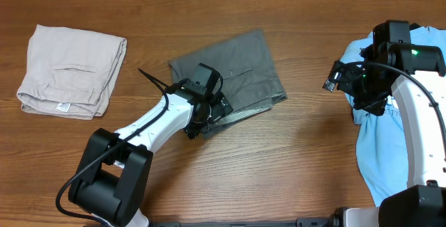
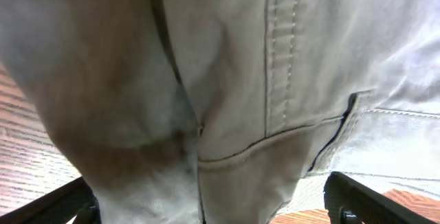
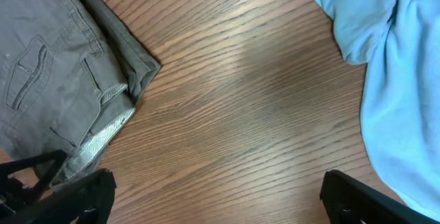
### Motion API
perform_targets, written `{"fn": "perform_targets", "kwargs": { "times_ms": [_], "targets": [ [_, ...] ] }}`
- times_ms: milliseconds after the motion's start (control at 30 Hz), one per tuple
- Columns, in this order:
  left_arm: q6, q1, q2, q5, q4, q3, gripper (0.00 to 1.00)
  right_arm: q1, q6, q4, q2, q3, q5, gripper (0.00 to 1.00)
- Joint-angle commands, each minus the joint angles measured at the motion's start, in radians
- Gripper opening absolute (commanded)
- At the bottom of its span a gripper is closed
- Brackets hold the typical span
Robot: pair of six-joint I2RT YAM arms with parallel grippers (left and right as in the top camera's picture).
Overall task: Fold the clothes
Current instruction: 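Close the left gripper on the grey shorts' folded edge, then lift and carry the grey shorts left toward the beige pants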
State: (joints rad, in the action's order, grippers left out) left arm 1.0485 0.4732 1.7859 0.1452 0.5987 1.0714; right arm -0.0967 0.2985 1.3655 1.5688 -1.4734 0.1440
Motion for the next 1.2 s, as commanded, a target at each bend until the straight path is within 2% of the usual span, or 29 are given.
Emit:
{"fn": "perform_targets", "kwargs": {
  "times_ms": [0,100,333,500,600,733,867,900,933,1000,1167],
  "targets": [
    [0.014,-0.002,-0.008,-0.015,-0.008,-0.013,1.0,0.0,-0.004,-0.003,-0.002,-0.016,-0.01,1.0],
    [0.015,-0.002,-0.008,-0.02,-0.01,-0.026,0.99,0.0,-0.004,-0.003,-0.002,-0.016,-0.01,1.0],
    [0.019,-0.002,-0.008,-0.034,-0.071,-0.082,0.89,0.0,-0.004,-0.003,-0.002,-0.016,-0.01,1.0],
    [0.033,-0.002,-0.007,-0.049,-0.084,-0.102,0.85,0.0,-0.004,-0.003,-0.002,-0.016,-0.01,1.0],
    [0.033,-0.002,-0.008,-0.048,-0.084,-0.102,0.71,0.0,-0.004,-0.003,-0.002,-0.016,-0.01,1.0],
    [0.029,-0.002,-0.008,-0.048,-0.084,-0.102,0.46,0.0,-0.004,-0.003,-0.002,-0.016,-0.01,1.0],
    [0.029,-0.002,-0.008,-0.048,-0.084,-0.102,0.31,0.0,-0.004,-0.003,-0.002,-0.016,-0.01,1.0],
    [0.017,-0.003,-0.008,-0.048,-0.092,-0.101,0.2,0.0,-0.004,-0.003,-0.002,-0.016,-0.01,1.0],
    [-0.017,-0.004,-0.008,-0.047,-0.108,-0.101,0.11,0.0,-0.004,-0.003,-0.002,-0.016,-0.01,1.0],
    [-0.112,-0.004,-0.008,-0.042,-0.139,-0.094,0.04,0.0,-0.004,-0.003,-0.002,-0.016,-0.01,1.0],
    [-0.427,-0.004,-0.008,-0.021,-0.148,-0.028,0.04,0.0,-0.004,-0.003,-0.002,-0.016,-0.01,1.0]
  ]
}}
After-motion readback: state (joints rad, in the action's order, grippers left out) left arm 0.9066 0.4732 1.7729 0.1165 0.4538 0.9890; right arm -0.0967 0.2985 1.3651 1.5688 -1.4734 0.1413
